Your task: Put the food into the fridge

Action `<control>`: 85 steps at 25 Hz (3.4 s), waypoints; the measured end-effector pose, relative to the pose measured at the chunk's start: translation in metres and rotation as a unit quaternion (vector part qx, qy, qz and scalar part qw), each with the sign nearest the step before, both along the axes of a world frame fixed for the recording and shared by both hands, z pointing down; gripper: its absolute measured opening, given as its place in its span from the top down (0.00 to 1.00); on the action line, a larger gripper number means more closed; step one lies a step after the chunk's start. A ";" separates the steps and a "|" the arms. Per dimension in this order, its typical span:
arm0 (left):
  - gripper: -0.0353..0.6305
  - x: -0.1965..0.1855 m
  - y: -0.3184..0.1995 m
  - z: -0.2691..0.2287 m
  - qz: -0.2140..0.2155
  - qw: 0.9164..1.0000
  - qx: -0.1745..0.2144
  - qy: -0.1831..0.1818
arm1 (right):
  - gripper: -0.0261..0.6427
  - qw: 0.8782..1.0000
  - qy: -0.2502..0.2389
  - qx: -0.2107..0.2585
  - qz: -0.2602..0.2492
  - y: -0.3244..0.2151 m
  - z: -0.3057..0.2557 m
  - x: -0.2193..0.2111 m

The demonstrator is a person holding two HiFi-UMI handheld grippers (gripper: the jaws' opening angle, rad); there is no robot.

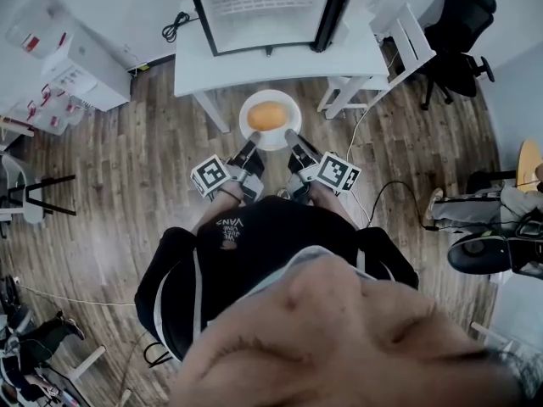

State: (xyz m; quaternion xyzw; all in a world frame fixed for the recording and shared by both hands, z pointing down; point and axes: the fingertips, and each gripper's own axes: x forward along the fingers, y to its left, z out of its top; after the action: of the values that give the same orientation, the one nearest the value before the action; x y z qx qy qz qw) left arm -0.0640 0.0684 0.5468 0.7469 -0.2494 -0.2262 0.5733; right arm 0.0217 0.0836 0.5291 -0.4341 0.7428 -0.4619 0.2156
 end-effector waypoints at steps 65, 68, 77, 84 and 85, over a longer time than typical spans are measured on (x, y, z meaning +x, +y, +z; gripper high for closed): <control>0.90 0.040 -0.131 -0.001 -0.049 0.999 -0.004 0.018 | 0.93 0.999 -0.002 0.004 -0.037 -0.137 0.001 0.040; 0.90 0.036 -0.143 -0.002 -0.047 0.999 -0.006 0.021 | 0.93 0.999 -0.003 0.003 -0.032 -0.148 0.001 0.036; 0.90 0.030 -0.178 0.002 -0.040 0.999 -0.010 0.021 | 0.93 1.000 0.000 0.001 -0.024 -0.181 0.002 0.031; 0.90 0.026 -0.208 -0.003 -0.034 0.999 -0.013 0.027 | 0.93 1.000 0.002 0.004 -0.018 -0.211 -0.003 0.026; 0.90 0.025 -0.212 -0.005 -0.032 0.999 -0.010 0.031 | 0.93 1.000 0.002 0.004 -0.017 -0.214 -0.003 0.024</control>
State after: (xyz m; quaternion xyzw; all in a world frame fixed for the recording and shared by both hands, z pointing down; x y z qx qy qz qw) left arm -0.0387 -0.1434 0.5420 0.7253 -0.2574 -0.2655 0.5807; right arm 0.0462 -0.1304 0.5263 -0.4212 0.7526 -0.4616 0.2079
